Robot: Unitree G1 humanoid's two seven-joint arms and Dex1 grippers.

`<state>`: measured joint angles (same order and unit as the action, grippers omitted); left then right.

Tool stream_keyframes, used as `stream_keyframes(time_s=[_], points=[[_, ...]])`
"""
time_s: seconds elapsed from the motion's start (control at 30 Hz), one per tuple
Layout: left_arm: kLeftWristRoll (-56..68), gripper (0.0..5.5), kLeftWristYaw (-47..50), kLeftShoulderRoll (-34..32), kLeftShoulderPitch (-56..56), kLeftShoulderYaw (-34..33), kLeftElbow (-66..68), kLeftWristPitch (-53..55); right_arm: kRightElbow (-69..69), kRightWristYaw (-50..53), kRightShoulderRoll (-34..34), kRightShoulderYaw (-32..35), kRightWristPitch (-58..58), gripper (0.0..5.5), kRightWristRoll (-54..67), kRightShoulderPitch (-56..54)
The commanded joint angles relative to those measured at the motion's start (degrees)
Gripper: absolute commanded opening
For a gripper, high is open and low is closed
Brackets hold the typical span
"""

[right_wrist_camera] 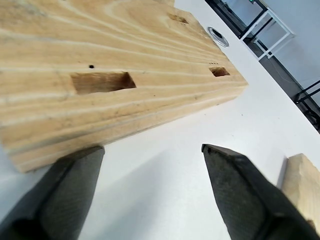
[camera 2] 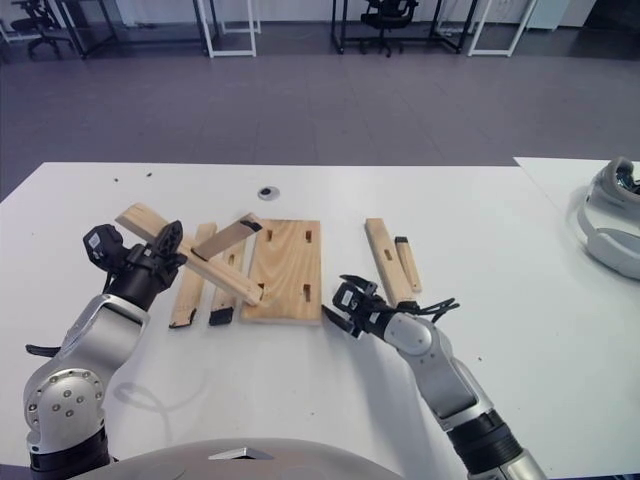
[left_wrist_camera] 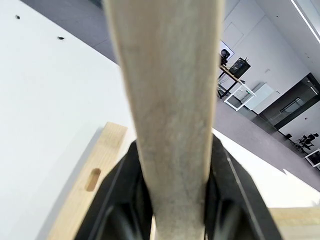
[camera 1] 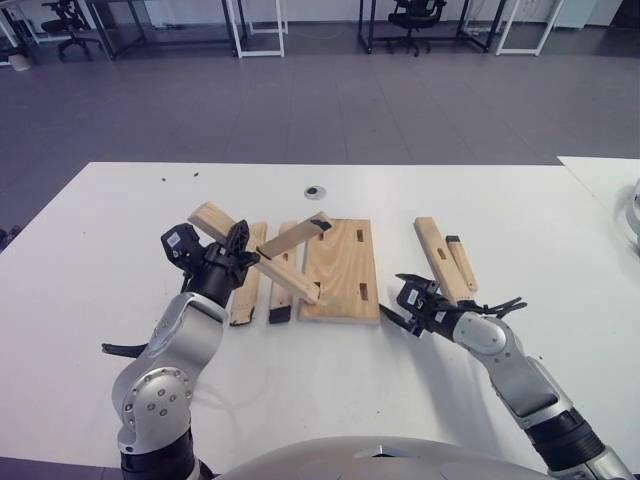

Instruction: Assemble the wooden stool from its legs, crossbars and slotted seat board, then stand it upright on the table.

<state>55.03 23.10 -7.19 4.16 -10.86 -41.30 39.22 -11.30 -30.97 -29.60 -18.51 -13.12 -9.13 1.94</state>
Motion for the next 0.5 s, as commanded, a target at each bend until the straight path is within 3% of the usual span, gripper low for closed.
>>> stream_keyframes(time_s=[0.03, 0.27, 0.43, 0.5], points=[[-6.46, 1.02, -1.55, -1.87, -0.09, 2.80, -0.16, -0.58, -0.62, -1.76, 1.28, -2.00, -0.18, 3.66, 0.17, -0.40], [-14.96, 1.01, -8.04, -2.37, -3.44, 10.83, 0.32, -3.01, 0.83, -1.94, 1.31, -2.77, -0.87, 3.66, -1.82, -1.57], [-21.69, 1.01, -11.79, -6.41, 0.91, 13.20, 3.43, -1.32, 0.85, -1.86, 1.67, -2.50, -1.34, 3.66, -2.15, -1.89], [-26.06, 1.01, -14.43, -10.55, 2.39, 17.69, 4.36, 0.13, 0.95, -1.74, 1.77, -2.32, -1.41, 3.66, -2.42, -2.15]])
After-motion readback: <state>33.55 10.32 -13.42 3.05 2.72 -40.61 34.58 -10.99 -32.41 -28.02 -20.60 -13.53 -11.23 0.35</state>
